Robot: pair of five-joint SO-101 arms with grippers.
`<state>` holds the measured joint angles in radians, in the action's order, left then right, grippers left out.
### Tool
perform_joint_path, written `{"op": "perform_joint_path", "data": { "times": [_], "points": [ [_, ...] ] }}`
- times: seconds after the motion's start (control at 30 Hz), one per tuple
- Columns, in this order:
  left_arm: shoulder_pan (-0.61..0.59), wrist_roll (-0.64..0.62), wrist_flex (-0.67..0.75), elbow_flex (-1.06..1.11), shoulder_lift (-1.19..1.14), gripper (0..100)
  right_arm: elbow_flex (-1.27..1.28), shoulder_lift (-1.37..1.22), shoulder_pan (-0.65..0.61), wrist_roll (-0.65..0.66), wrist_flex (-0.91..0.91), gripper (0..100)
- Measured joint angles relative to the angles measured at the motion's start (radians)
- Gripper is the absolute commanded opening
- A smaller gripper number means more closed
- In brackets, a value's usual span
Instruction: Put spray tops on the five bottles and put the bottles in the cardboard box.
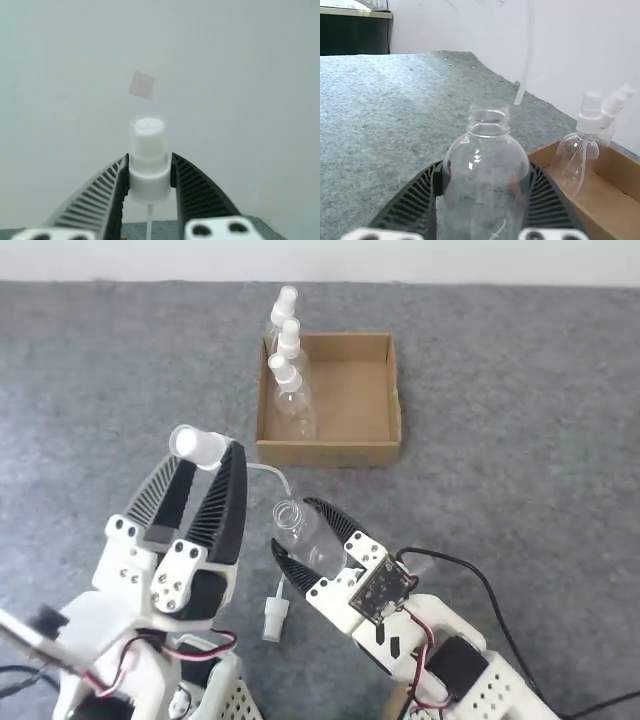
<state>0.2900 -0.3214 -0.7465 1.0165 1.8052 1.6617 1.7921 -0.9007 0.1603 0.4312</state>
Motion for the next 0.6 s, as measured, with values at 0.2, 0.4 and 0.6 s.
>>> {"op": "perform_joint_path", "data": {
  "times": [0.2, 0.4, 0.6],
  "points": [
    [0.003, 0.008, -0.061, -0.055, 0.000, 2, 0.000, 0.000, 0.000, 0.000, 0.000, 8.0],
    [0.003, 0.008, -0.091, -0.086, 0.000, 2, 0.000, 0.000, 0.000, 0.000, 0.000, 8.0],
    [0.003, 0.008, -0.121, -0.086, 0.000, 2, 0.000, 0.000, 0.000, 0.000, 0.000, 8.0]
  ]
}}
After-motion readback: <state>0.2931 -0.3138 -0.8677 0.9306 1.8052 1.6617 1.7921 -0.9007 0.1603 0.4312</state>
